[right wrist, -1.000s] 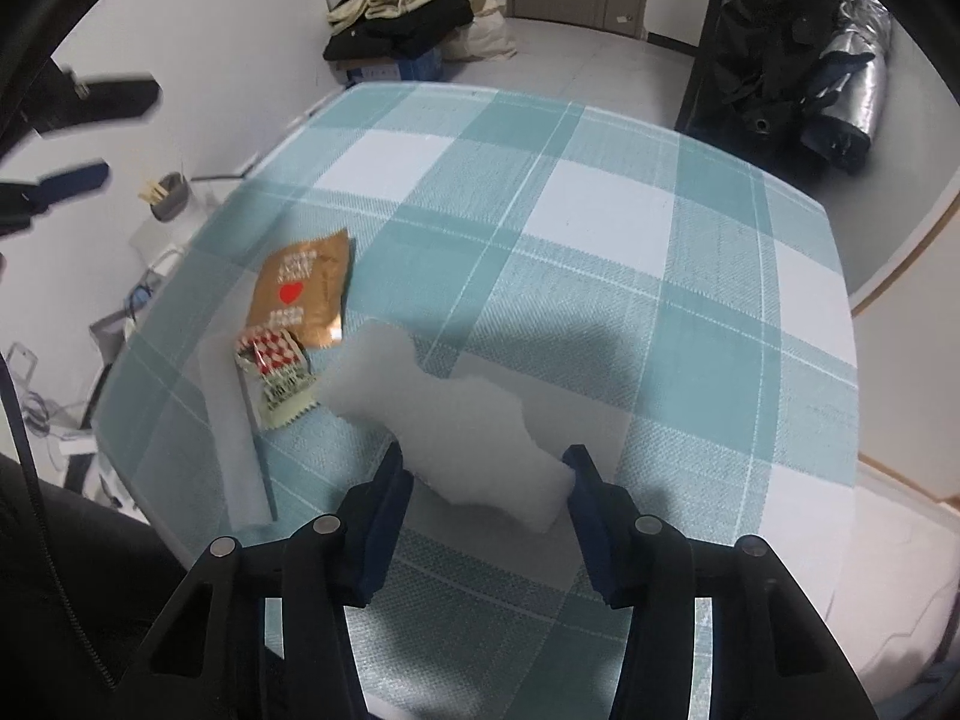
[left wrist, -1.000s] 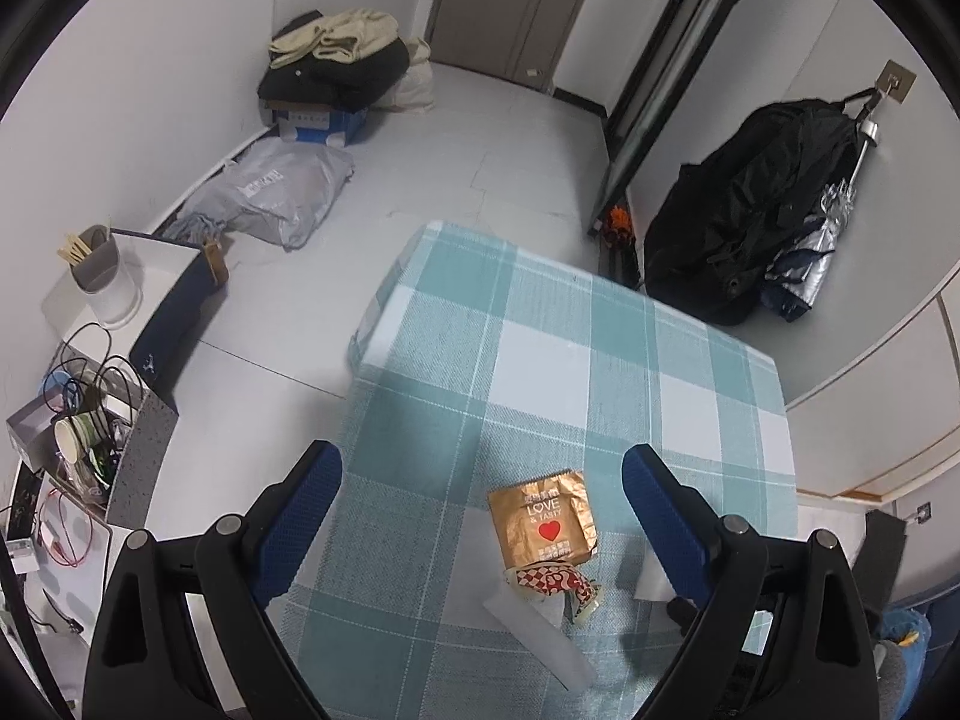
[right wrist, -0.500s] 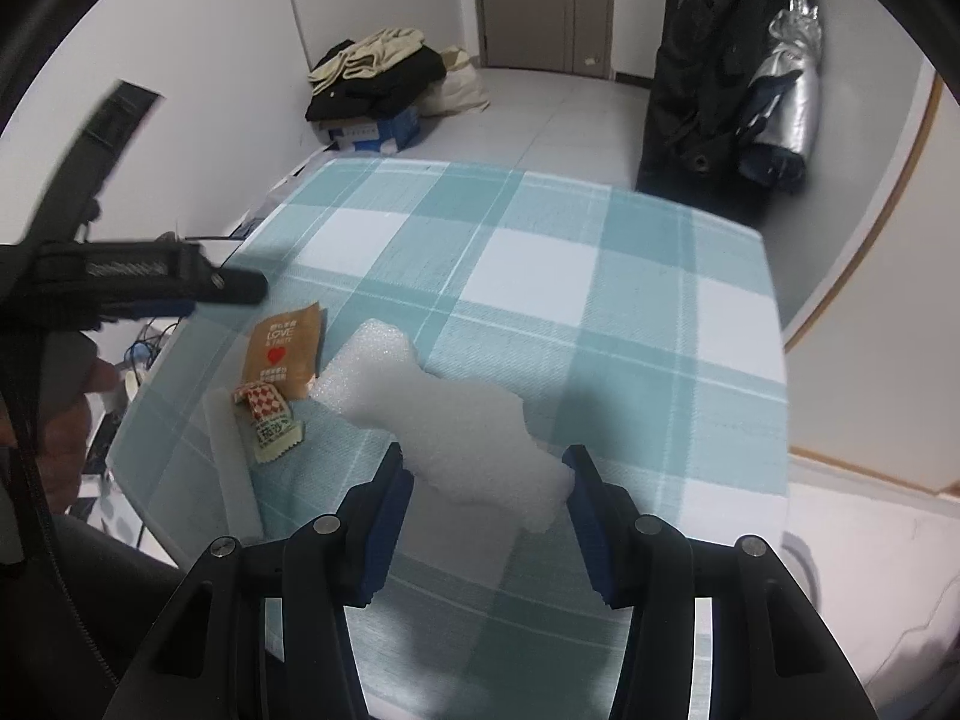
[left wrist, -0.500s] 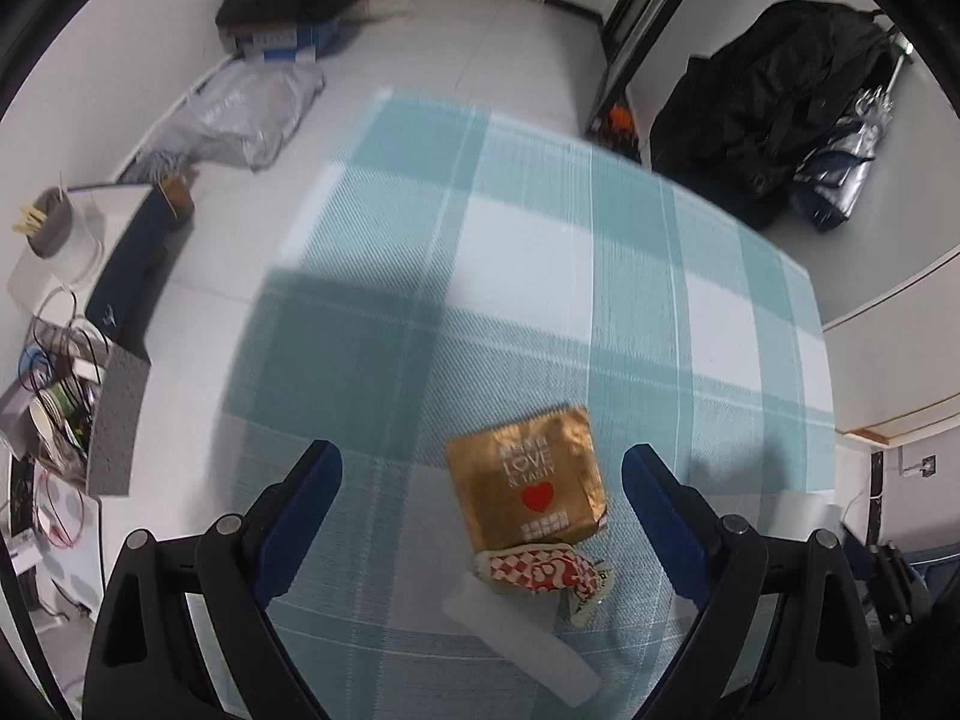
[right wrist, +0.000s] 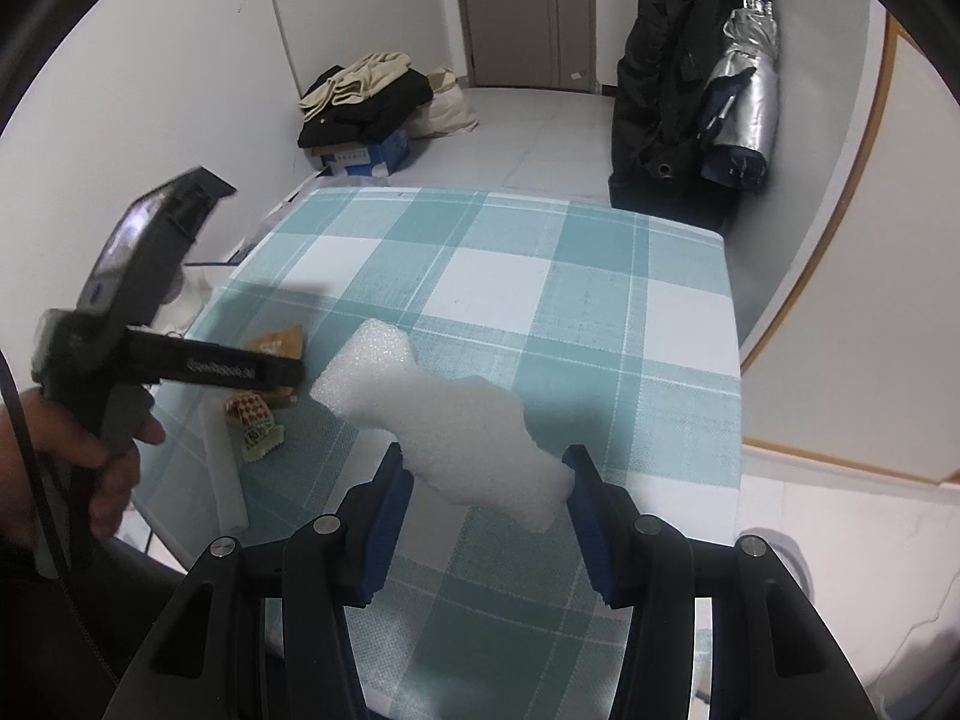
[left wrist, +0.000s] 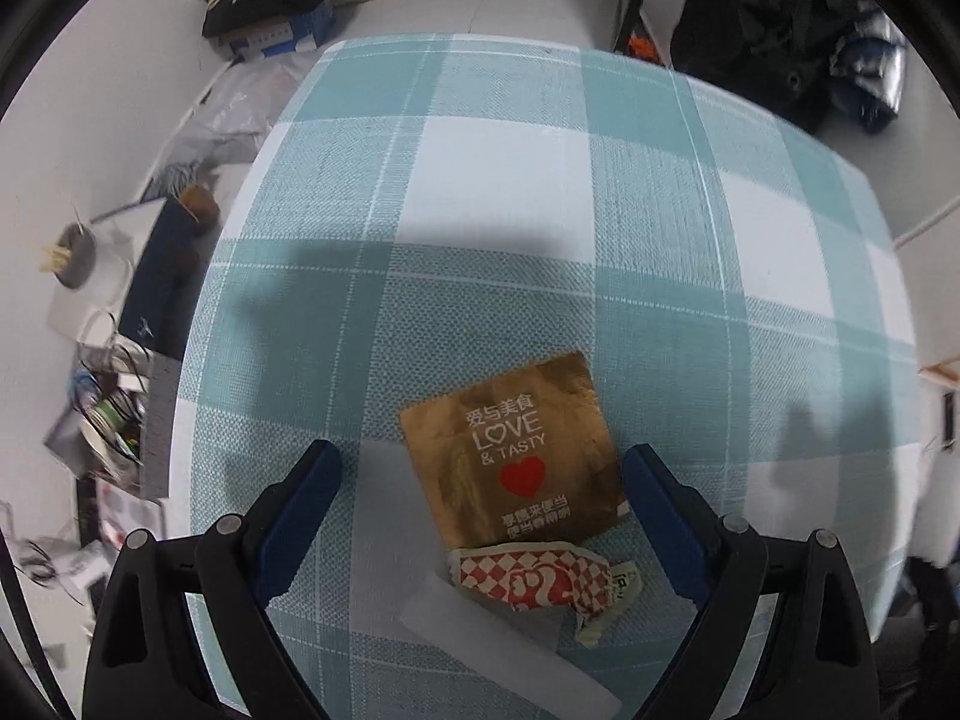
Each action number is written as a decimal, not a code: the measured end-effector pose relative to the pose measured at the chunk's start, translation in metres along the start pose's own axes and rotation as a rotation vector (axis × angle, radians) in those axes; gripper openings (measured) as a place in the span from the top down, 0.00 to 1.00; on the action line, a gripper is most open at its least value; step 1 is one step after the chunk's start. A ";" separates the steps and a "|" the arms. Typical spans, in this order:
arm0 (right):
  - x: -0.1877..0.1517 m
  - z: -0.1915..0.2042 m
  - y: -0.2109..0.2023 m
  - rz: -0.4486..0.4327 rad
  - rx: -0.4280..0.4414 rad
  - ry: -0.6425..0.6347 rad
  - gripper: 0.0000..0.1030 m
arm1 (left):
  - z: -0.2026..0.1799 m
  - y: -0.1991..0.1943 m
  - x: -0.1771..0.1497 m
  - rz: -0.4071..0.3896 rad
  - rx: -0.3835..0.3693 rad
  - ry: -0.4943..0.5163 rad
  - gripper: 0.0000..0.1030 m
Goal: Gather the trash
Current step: 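Grasp the brown LOVE packet with the left tool and lift it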
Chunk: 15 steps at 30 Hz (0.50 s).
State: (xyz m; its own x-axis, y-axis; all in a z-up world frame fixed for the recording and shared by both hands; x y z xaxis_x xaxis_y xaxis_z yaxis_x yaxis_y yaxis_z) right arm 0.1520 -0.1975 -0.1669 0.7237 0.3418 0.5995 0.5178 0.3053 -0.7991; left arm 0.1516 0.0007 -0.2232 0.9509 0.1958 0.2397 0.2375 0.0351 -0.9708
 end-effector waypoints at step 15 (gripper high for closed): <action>0.001 -0.005 -0.007 -0.016 0.002 0.028 0.51 | -0.025 -0.014 0.000 -0.055 -0.078 0.102 0.61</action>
State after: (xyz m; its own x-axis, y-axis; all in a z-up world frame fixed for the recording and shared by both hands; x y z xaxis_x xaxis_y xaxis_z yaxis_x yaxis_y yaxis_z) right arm 0.1510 -0.2034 -0.1606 0.7277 0.3114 0.6111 0.5288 0.3126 -0.7891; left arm 0.1536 -0.0243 -0.2088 0.9502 0.0947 0.2968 0.3011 -0.0340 -0.9530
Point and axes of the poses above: each gripper's, at about its wrist camera, not at the fingertips, and y roughly the way its jaws point, z to its left, x to its top, the point moved 9 cm from there along y, roughly the way its jaws point, and after that the axes turned 4 degrees about -y, right-handed, at the moved point
